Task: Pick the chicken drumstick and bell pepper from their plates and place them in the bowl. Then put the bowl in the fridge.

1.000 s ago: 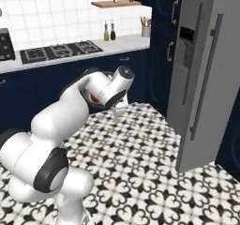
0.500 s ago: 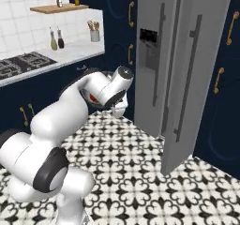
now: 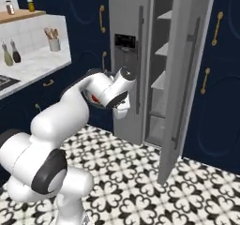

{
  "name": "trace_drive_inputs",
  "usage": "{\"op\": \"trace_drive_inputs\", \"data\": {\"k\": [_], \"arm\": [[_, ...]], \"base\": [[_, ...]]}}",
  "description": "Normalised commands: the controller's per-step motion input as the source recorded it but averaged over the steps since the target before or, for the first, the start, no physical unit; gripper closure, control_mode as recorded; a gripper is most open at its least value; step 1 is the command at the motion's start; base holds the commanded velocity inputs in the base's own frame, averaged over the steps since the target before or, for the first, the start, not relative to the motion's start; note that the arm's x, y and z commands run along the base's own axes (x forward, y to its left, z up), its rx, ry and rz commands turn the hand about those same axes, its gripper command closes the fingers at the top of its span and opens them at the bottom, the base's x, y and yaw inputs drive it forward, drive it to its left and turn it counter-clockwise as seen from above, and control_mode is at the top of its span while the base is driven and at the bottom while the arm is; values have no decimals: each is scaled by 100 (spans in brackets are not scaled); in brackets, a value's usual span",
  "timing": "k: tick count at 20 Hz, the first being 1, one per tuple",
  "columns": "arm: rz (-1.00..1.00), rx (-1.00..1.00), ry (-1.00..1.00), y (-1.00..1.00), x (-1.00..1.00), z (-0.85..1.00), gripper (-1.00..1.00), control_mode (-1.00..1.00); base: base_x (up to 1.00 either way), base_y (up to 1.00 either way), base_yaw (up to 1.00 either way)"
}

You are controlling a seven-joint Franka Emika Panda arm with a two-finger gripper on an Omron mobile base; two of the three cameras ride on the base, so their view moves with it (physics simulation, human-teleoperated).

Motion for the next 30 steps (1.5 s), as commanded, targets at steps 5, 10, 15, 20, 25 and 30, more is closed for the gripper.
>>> {"op": "trace_drive_inputs", "data": {"k": [5, 10, 15, 20, 25, 30], "arm": [[0, 0, 0, 0, 0, 0, 100, 100], [0, 0, 0, 0, 0, 0, 100, 100], [0, 0, 0, 0, 0, 0, 100, 100], [0, 0, 0, 0, 0, 0, 100, 100], [0, 0, 0, 0, 0, 0, 100, 100], [0, 0, 0, 0, 0, 0, 100, 100]], "base": [[100, 100, -39], [74, 95, -66], [32, 90, -59], [70, 61, -24], [81, -17, -10], [28, -27, -9]]}}
